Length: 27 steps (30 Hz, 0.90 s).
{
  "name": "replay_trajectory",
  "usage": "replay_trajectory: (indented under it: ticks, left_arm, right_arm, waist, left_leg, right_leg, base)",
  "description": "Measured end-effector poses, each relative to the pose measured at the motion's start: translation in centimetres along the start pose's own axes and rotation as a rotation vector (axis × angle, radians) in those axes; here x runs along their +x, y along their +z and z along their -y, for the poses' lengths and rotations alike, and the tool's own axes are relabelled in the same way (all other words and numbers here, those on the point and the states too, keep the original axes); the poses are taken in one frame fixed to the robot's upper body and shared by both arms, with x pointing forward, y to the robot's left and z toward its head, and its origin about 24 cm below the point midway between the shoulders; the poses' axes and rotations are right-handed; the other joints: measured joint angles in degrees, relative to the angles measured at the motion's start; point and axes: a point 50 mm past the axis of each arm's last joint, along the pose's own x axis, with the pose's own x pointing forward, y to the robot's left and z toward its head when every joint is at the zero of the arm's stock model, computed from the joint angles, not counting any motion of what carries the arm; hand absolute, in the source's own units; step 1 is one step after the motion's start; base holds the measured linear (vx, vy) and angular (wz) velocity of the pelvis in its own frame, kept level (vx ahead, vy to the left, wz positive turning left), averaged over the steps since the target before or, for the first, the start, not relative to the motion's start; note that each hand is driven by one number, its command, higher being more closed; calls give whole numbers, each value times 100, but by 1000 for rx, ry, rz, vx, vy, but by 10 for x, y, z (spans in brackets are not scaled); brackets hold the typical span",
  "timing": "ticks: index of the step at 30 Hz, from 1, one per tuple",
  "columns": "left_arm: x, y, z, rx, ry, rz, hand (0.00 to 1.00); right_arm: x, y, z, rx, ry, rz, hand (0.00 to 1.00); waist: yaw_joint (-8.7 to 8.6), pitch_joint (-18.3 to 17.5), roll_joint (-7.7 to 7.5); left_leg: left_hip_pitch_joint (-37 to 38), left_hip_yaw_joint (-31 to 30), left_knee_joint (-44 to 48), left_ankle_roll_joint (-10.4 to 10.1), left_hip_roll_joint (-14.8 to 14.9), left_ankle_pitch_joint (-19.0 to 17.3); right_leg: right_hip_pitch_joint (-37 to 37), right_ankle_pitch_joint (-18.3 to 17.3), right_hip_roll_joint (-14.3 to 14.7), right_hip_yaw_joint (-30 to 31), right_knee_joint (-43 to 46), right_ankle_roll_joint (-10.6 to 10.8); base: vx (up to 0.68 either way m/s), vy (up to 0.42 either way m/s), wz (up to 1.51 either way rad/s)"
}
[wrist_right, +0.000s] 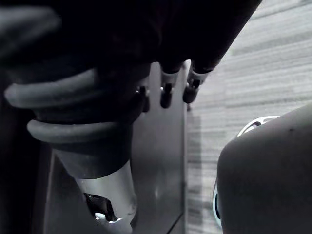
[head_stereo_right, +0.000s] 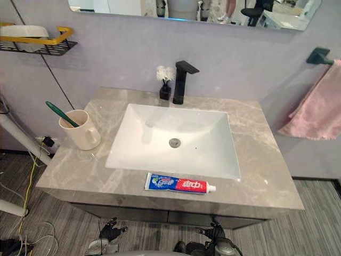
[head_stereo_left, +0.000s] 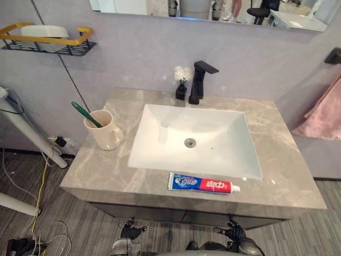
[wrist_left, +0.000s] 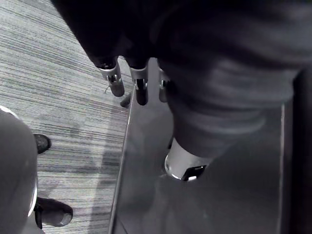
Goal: Organize washtable
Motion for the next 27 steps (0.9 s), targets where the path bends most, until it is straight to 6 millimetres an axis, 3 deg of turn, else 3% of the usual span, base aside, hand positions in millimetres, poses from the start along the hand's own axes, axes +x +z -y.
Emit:
replay_trajectory:
  ticks: [2,3,5,7,9,10,11,12,14,16,18,19,22,24,27]
  left_arm:
    - [1,4,-5,11,11,11,0]
    - [2,5,-6,9,14,14,0]
    - [1,4,-2,-7,7,12,0]
    - [1,3,-2,-9,5,8,0]
    - [1,0,3,-8,-5,-7,0]
    - [0,-1,7,-11,-16,-10,0]
    - [1,0,5,-3,-11,-8,0]
    - [1,-1,2,8,-8,-11,0]
    - [1,-1,-3,27,4,-11,0]
    - [1,-2,-8,54,8,-12,0]
    - [0,-3,-16,66,24,-15,0]
    - [0,-3,-21,70,37,-17,0]
    - [0,-4,-25,67,53,-19,0]
    - [-1,-7,-23,34,68,-26,0]
    - [-2,-9,-25,-12,82,-33,0]
  right_arm:
    - [1,2,2,7,-6,1,0]
    - [1,2,4,10,-14,-4,0]
    - [2,2,16,17,-46,-14,0]
    - [1,1,22,6,-59,-15,0]
    - [-2,-9,37,-27,-90,-37,0]
    - [-3,-13,43,-33,-102,-49,0]
    - [-4,-18,44,-19,-107,-67,0]
    - [-5,-20,40,-13,-96,-73,0]
    - [-5,-22,39,-14,-88,-81,0]
    - [-3,-17,38,-33,-83,-66,0]
    - [-2,-15,36,-39,-79,-61,0]
    - [-2,-14,34,-45,-73,-61,0]
    - [-3,-16,35,-49,-77,-66,0]
    - [-3,-16,39,-54,-89,-65,0]
    - [-3,-16,38,-52,-98,-69,0]
  waist:
    - [-12,4,-91]
    - [-8,18,-67]
    - [-25,30,50]
    - [-46,30,117]
    - [-58,-34,251]
    - [-62,-79,381]
    - [-54,-125,333]
    - [-76,-161,191]
    - [-37,-147,143]
    - [-73,-148,67]
    - [-87,-99,88]
    - [-58,-111,-8]
    - [-63,-97,23]
    - [-54,-82,106]
    - [-47,-76,111]
  left_leg:
    - [-558,31,958,-141,16,-126]
    - [-683,94,1263,-105,62,-279]
    - [-938,244,1884,72,507,-453]
    - [-1029,175,1896,55,866,-442]
    - [-1003,-22,1255,-302,1059,-145]
    - [-908,-202,910,-623,1047,-107]
    - [-782,-86,575,-501,786,16]
    - [-635,24,277,-383,546,132]
    - [-494,255,122,-334,274,172]
    - [-436,574,56,-290,31,148]
    - [-396,641,19,-216,31,105]
    - [-302,645,6,-217,59,105]
    - [-256,606,10,-218,107,106]
    - [-211,613,9,-240,195,118]
    - [-128,599,4,-301,241,158]
  right_leg:
    - [54,74,-148,-119,-180,50]
    - [87,86,-171,-132,-225,63]
    - [125,102,-183,-140,-218,104]
    - [141,114,-284,-115,-151,215]
    - [68,101,-444,-111,-4,443]
    - [39,111,-507,-66,49,557]
    - [-15,203,-735,15,-5,710]
    - [-34,296,-935,91,-32,792]
    - [-205,362,-1176,315,95,894]
    - [-448,327,-1446,351,468,812]
    - [-504,279,-1446,308,564,776]
    - [-461,295,-1415,219,539,795]
    - [-287,357,-1278,178,302,882]
    - [-51,543,-1103,128,-132,872]
    - [297,830,-930,63,-720,859]
  base:
    - [4,48,27]
    - [-21,54,14]
    - [-20,109,-3]
    - [-15,215,-1]
    - [-28,287,8]
    - [34,373,-7]
    - [62,373,-16]
    - [84,359,-23]
    - [74,259,-48]
    - [35,273,-62]
    - [44,76,-22]
    - [94,-19,-9]
    - [75,-38,1]
    - [36,-44,-4]
    - [7,-28,-1]
